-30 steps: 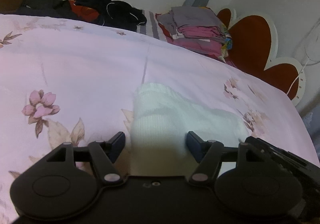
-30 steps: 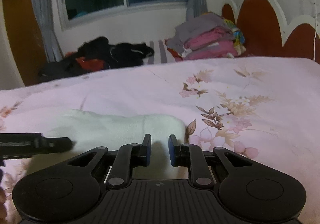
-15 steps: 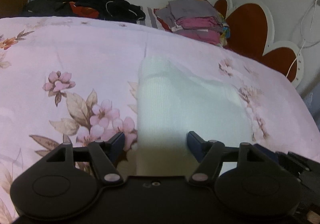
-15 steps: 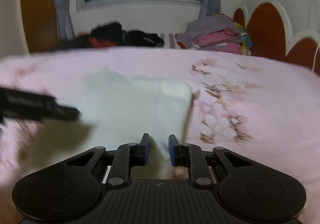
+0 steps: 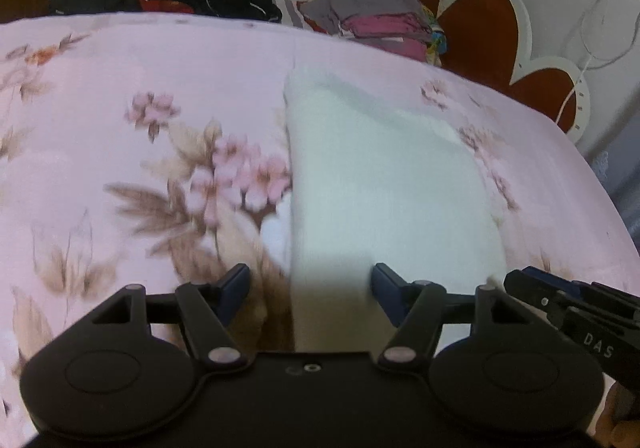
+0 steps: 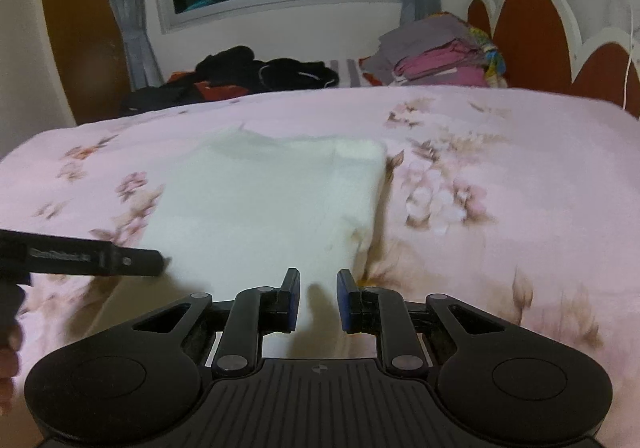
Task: Fold small clothes
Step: 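Pinch the folded sweater edge with the right gripper and square it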
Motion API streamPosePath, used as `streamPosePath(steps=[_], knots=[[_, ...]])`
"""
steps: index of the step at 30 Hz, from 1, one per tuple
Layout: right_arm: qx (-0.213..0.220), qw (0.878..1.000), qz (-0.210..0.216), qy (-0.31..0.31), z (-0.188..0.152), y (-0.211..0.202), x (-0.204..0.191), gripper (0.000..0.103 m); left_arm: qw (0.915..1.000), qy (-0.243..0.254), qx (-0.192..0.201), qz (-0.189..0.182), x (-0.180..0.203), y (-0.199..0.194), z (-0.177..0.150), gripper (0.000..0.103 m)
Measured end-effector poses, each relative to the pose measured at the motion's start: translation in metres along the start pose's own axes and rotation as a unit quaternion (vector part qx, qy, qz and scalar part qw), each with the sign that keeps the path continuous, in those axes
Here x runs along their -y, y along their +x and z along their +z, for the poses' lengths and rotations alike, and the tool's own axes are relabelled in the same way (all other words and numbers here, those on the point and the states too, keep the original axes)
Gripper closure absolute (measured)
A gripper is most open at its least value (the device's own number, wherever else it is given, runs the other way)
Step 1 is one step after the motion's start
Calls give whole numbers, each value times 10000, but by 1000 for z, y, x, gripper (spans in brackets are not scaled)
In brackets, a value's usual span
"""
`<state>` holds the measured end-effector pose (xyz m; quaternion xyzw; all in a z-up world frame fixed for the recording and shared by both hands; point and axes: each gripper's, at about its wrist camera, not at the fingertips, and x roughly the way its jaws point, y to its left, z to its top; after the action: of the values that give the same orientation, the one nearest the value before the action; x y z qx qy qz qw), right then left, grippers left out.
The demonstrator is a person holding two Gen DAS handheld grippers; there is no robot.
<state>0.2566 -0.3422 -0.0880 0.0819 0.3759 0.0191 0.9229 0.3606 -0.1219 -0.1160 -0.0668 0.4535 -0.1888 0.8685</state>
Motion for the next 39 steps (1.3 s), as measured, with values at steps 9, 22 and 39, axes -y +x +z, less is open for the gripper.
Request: streamPosePath(steps=[9, 22, 39], knots=[[-350, 9968, -644, -334, -41, 3, -5, 85, 9994, 279, -172, -110, 14, -2, -28, 38], [-504, 9951, -850, -83, -34, 1, -9, 85, 9989, 244, -331, -223, 10, -11, -20, 31], [173, 9985, -400, 330, 32, -32, -5, 23, 9994, 194, 152, -258, 9, -27, 43, 18]])
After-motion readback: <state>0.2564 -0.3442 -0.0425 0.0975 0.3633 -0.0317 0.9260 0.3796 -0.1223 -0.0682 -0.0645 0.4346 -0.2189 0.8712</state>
